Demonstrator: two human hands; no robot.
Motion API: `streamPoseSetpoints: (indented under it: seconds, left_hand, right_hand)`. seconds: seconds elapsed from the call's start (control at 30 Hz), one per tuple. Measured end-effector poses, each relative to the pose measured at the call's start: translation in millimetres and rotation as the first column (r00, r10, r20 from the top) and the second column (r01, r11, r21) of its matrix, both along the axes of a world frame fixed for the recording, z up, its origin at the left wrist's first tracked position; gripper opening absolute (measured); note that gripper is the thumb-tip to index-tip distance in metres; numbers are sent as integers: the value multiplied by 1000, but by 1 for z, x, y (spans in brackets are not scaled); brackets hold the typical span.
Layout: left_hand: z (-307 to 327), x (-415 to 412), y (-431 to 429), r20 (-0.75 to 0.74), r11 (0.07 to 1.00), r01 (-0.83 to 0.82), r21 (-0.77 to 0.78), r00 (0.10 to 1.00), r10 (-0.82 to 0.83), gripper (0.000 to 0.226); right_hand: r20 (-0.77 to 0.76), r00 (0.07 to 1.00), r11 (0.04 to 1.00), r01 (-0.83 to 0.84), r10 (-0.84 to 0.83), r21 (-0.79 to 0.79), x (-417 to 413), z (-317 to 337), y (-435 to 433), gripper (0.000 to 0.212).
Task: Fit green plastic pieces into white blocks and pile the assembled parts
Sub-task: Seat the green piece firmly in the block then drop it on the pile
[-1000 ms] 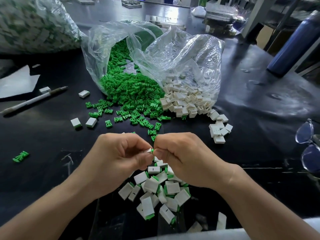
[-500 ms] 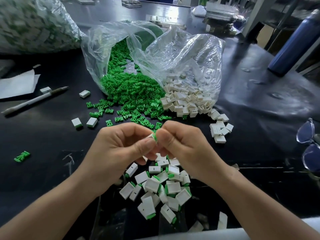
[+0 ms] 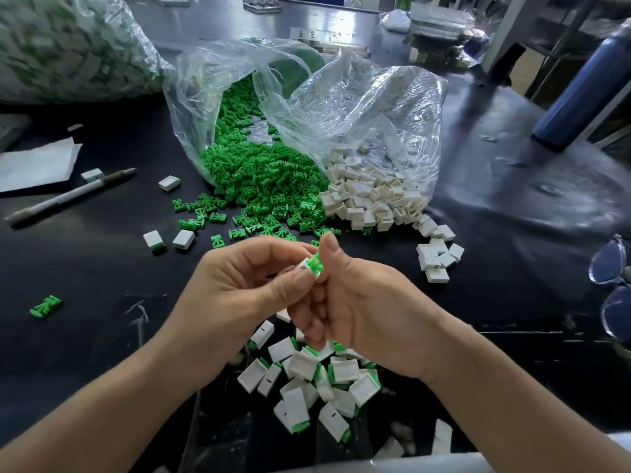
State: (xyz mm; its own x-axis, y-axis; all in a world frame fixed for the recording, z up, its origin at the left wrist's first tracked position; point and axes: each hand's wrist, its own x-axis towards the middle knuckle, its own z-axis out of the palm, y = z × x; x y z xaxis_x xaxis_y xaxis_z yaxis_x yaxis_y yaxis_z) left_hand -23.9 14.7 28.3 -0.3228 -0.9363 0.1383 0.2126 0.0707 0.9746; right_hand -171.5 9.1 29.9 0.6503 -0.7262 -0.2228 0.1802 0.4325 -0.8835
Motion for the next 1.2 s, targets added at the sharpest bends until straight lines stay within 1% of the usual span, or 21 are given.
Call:
streamPoseSetpoints:
  seconds: [0.1,0.3,0.5,0.67,0.77,0.87,1.03,1.2]
  left_hand:
    - [-3,-1,-1,-1,1000,-4,-16,1000,4,28]
    - [-3,-1,0,46,999,-42,-18,998,43,21]
    - [-6,1,-1,72,998,-59,-35,996,62,20]
    - [-8,1,0,71,997,-57,-58,996,61,17]
    - [-7,1,-1,81,997,-44,-59,995,49,22]
    - [-5,2,-2,65,998,-48,-31,997,50,24]
    - [-4,2,-2,41,999,-32,7,999,32,25]
    - [-3,5,-3,52,997,28,70,998,-32,26]
  right_hand:
    - [-56,998,999,41,-42,-8,3,0,3,44]
    - [-140,985,995,93,-98,-42,3,2,8,35]
    - [-188,976,991,100,-114,-84,3,0,9,32]
    - [-145,982,991,107,-118,-81,2,1,10,29]
    - [-125,984,989,117,-127,-91,4,0,11,27]
    - [-132,982,989,126,-136,-80,6,0,10,32]
    - [-95,992,997,83,-82,3,5,3,6,35]
    - [-137,987,997,78,-79,-11,2,3,4,35]
